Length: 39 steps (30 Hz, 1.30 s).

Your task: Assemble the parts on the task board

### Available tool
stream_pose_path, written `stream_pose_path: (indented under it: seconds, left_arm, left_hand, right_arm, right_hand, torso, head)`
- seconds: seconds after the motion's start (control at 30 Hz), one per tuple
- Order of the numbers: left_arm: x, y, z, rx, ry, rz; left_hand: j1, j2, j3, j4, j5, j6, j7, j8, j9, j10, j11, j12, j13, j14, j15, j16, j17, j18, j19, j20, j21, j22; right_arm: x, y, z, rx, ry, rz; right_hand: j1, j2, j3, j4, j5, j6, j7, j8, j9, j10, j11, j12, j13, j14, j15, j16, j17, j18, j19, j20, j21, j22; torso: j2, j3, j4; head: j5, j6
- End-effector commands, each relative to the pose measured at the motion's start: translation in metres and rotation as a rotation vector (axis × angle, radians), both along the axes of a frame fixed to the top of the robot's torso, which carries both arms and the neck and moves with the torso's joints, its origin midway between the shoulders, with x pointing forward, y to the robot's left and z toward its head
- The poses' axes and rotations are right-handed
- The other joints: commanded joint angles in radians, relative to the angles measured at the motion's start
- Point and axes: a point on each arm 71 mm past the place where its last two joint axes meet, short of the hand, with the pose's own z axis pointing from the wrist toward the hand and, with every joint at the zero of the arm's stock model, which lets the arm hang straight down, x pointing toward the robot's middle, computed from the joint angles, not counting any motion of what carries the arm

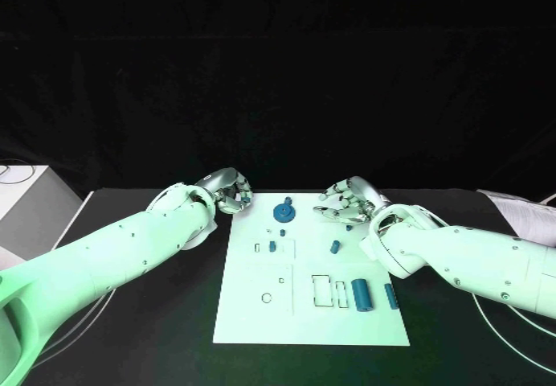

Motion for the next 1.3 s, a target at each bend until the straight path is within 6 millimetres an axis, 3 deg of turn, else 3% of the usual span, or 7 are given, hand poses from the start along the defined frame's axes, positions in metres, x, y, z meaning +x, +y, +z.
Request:
stream_pose_path:
  seconds: [0.03,0.6,0.87,1.0,1.17,1.3]
  left_arm:
    - [-0.004,0.0,0.003,-0.091,0.009,-0.002]
    - [-0.038,0.011,0.005,-0.298,0.082,-0.018]
    - [-0.063,0.019,0.0,-0.369,0.119,-0.048]
    - [-0.077,0.021,-0.006,-0.389,0.127,-0.068]
    - [-0.09,0.022,-0.014,-0.403,0.108,-0.09]
    - [-0.095,0.023,-0.023,-0.414,0.08,-0.098]
  left_hand:
    - [0.009,0.022,-0.01,0.0,0.001,-0.008,0.001,-0.001,0.11,0.018,0.001,-0.028,-0.01,0.009,0.002,-0.007,-0.001,-0.007,0.013,0.0,-0.003,0.004]
    - [-0.001,0.031,-0.021,0.001,0.001,-0.01,0.003,-0.031,0.191,0.176,0.001,-0.277,-0.075,0.038,-0.002,-0.043,-0.013,-0.014,0.069,-0.005,-0.003,0.023]
    - [-0.001,0.026,-0.02,-0.001,0.002,-0.005,0.002,-0.036,0.206,0.207,-0.001,-0.321,-0.078,0.057,-0.004,-0.045,0.01,-0.02,0.095,-0.007,0.01,0.046]
    - [-0.001,0.019,-0.015,-0.003,0.002,0.004,-0.001,-0.042,0.214,0.226,-0.004,-0.347,-0.077,0.089,-0.007,-0.036,0.057,-0.03,0.139,-0.01,0.041,0.096]
    - [0.001,0.013,-0.011,-0.006,0.002,0.01,-0.003,-0.047,0.217,0.238,-0.005,-0.365,-0.075,0.099,-0.009,-0.035,0.068,-0.034,0.157,-0.012,0.053,0.114]
    - [0.002,0.008,-0.007,-0.008,0.002,0.016,-0.004,-0.052,0.218,0.248,-0.007,-0.378,-0.074,0.107,-0.011,-0.036,0.076,-0.037,0.169,-0.014,0.061,0.126]
  right_arm:
    - [-0.001,0.001,0.0,-0.009,-0.001,0.018]
    - [-0.006,-0.002,-0.003,-0.006,0.008,0.019]
    - [-0.007,-0.006,-0.005,-0.008,0.014,0.013]
    - [-0.008,-0.007,-0.006,-0.008,0.016,0.012]
    - [-0.01,-0.008,-0.007,-0.008,0.017,0.014]
    - [-0.01,-0.008,-0.008,-0.009,0.018,0.014]
  right_hand:
    - [-0.008,0.001,0.006,0.003,0.007,0.0,-0.005,0.005,0.001,0.088,-0.009,0.0,0.249,0.104,-0.006,0.004,0.263,-0.004,0.065,-0.004,-0.004,0.182]
    - [-0.008,0.001,0.006,0.003,0.007,0.0,-0.005,0.005,0.001,0.088,-0.009,0.0,0.249,0.104,-0.006,0.004,0.263,-0.004,0.065,-0.004,-0.004,0.182]
    - [-0.008,0.001,0.006,0.003,0.007,0.0,-0.005,0.005,0.001,0.088,-0.009,0.0,0.249,0.104,-0.006,0.004,0.263,-0.004,0.065,-0.004,-0.004,0.182]
    - [-0.008,0.001,0.006,0.003,0.007,0.0,-0.005,0.005,0.001,0.088,-0.009,0.0,0.249,0.104,-0.006,0.004,0.263,-0.004,0.065,-0.004,-0.004,0.182]
    - [-0.009,0.002,0.008,0.002,0.007,-0.001,-0.005,0.007,0.002,0.089,-0.01,0.0,0.25,0.104,-0.006,0.004,0.263,-0.004,0.065,-0.005,-0.004,0.182]
    - [-0.009,0.002,0.008,0.002,0.007,-0.001,-0.005,0.007,0.002,0.089,-0.01,0.0,0.25,0.104,-0.006,0.004,0.263,-0.004,0.065,-0.005,-0.004,0.182]
  torso:
    - [0.001,0.0005,-0.0005]
    - [-0.002,0.0005,-0.0002]
    - [-0.003,-0.0013,0.0021]
    - [-0.004,-0.0019,0.0037]
    - [-0.009,-0.0049,0.0069]
    - [-0.007,-0.0056,0.005]
  head:
    - [0.0,-0.002]
    - [0.0,-0.009]
    - [0.003,-0.013]
    - [0.005,-0.014]
    - [0.005,-0.021]
    - [0.004,-0.023]
